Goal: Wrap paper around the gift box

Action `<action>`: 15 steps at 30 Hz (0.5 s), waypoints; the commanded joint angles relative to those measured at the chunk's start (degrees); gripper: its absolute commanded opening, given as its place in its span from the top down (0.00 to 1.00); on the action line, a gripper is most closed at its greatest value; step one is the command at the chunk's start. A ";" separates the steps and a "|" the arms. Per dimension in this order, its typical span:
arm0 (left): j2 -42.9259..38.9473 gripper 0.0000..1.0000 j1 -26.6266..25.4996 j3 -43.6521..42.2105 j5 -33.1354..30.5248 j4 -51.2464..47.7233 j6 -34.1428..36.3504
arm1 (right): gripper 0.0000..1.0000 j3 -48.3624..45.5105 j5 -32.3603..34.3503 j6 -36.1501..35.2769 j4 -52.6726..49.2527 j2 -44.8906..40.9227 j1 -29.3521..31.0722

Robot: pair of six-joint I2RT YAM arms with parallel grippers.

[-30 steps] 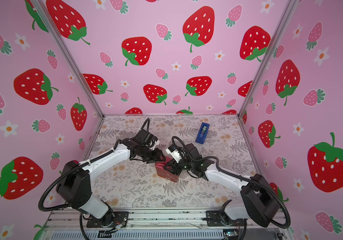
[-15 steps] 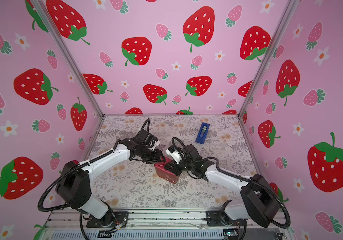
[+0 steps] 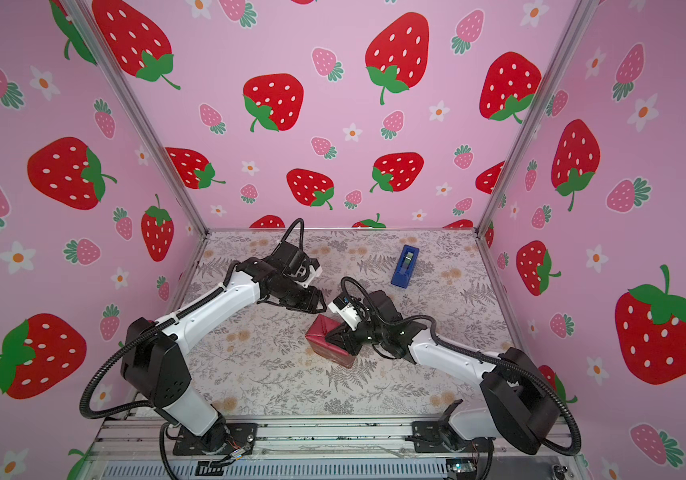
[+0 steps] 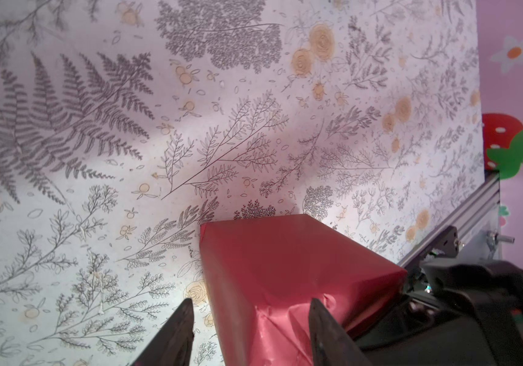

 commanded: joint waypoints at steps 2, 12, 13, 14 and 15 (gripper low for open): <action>3.02 0.41 0.26 4.86 9.20 -4.81 15.81 | 0.80 -2.49 -0.68 -1.51 -8.80 3.21 0.88; 11.98 0.47 1.24 9.94 23.77 -11.85 31.69 | 0.79 -1.97 -0.57 -2.04 -9.16 3.66 0.88; 12.35 0.47 1.23 10.07 24.66 -12.97 33.21 | 0.79 -1.84 -0.58 -2.04 -9.25 3.80 0.88; 12.72 0.47 1.23 10.27 25.68 -14.32 35.11 | 0.79 -1.88 -0.59 -2.00 -9.21 3.76 0.90; 12.92 0.47 1.23 10.50 26.59 -15.91 36.74 | 0.79 -1.87 -0.64 -2.04 -9.26 3.77 0.88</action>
